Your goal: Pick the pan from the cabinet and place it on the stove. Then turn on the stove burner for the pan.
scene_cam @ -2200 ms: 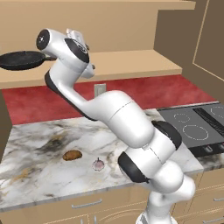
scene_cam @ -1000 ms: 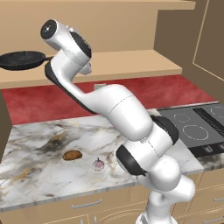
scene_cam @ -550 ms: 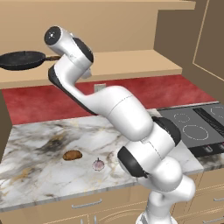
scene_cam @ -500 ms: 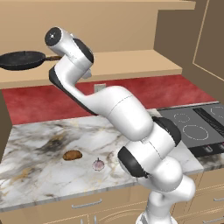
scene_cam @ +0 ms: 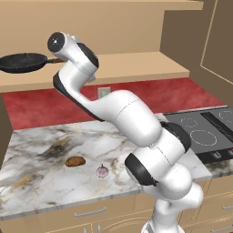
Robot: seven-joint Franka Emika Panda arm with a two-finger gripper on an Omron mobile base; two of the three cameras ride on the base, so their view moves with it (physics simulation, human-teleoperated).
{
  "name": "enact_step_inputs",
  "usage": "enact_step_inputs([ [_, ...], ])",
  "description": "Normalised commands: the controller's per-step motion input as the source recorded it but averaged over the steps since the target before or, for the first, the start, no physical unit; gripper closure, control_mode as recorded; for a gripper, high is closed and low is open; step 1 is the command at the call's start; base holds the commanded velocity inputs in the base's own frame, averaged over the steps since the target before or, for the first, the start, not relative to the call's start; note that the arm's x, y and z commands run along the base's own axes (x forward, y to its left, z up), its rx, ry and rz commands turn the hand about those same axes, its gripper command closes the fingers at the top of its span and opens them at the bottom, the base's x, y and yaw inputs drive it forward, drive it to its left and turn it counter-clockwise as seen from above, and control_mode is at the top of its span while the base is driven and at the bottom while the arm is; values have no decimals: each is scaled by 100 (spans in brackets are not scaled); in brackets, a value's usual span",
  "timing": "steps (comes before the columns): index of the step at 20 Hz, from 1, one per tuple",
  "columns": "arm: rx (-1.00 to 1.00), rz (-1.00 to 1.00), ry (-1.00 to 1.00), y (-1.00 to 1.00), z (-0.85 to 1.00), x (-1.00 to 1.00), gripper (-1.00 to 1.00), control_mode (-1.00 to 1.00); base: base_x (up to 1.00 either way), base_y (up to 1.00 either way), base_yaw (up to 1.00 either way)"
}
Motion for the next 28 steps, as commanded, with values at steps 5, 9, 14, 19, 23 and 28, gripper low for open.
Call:
enact_step_inputs([
  [5, -1, 0, -1, 27, -5, 23, -100, -100, 0, 0, 0],
  [9, -1, 0, 0, 25, 0, 20, -100, -100, 0, 0, 0],
  [14, -2, 0, 0, 30, 0, 26, -100, -100, 0, 0, 0],
  [19, -1, 0, -4, 21, -2, 22, -100, -100, 0, 0, 0],
  [23, 0, 0, -2, 5, -9, 20, -100, -100, 0, 0, 0],
  [28, 0, 0, 0, 5, -8, 20, -100, -100, 0, 0, 0],
])
